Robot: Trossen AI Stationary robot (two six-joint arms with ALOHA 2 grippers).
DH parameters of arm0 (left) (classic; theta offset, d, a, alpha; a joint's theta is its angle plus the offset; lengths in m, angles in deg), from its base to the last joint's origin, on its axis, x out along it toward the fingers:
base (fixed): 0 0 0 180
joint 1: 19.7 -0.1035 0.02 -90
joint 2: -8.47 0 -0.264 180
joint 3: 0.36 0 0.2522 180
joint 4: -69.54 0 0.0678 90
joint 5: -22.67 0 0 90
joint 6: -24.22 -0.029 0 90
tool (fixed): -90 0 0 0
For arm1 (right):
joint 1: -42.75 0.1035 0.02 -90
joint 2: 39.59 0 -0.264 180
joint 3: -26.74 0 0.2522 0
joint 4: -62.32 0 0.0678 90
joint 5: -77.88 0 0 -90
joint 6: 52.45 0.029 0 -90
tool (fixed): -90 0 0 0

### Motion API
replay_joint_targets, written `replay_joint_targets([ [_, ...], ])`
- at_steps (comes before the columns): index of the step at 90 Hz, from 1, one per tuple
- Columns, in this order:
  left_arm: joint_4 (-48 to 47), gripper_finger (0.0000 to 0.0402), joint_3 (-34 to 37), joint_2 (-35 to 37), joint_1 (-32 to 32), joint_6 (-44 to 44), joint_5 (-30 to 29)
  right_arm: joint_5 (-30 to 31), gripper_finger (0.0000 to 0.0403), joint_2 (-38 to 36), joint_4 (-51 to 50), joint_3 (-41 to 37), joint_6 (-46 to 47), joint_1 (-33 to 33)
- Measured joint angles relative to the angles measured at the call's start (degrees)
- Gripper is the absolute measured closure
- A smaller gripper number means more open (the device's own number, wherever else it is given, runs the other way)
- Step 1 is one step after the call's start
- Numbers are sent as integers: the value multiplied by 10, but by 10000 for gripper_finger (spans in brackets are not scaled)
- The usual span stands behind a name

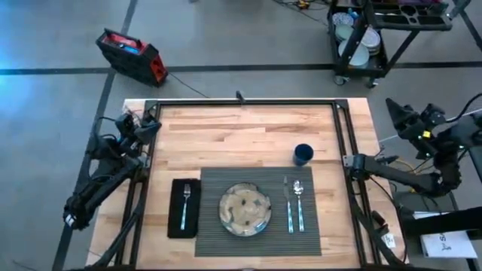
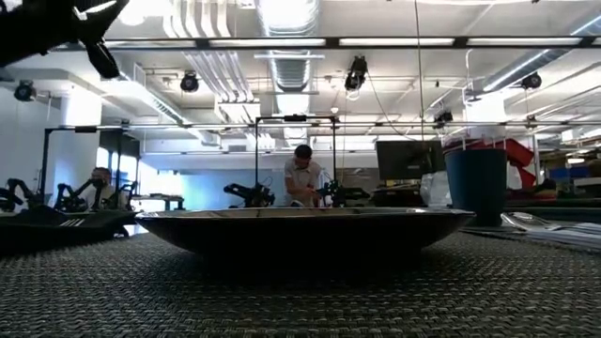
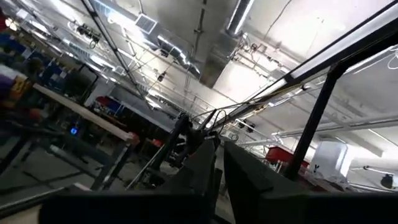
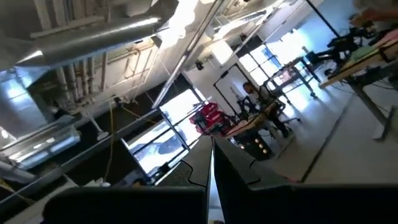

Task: Set table place
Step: Return to Home Position

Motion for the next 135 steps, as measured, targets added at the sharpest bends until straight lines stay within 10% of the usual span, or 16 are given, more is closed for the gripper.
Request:
replay_joint_targets([
  [42,96,381,-3,-80,239,-78,-121,-1,403,0,74,-30,4,-3],
  [93,-55,381,11,-100,815,-411,-744,-50,403,0,76,-42,-4,-3],
  [135,-33,382,78,0,768,-415,-680,-79,403,-1,94,-79,20,-3],
])
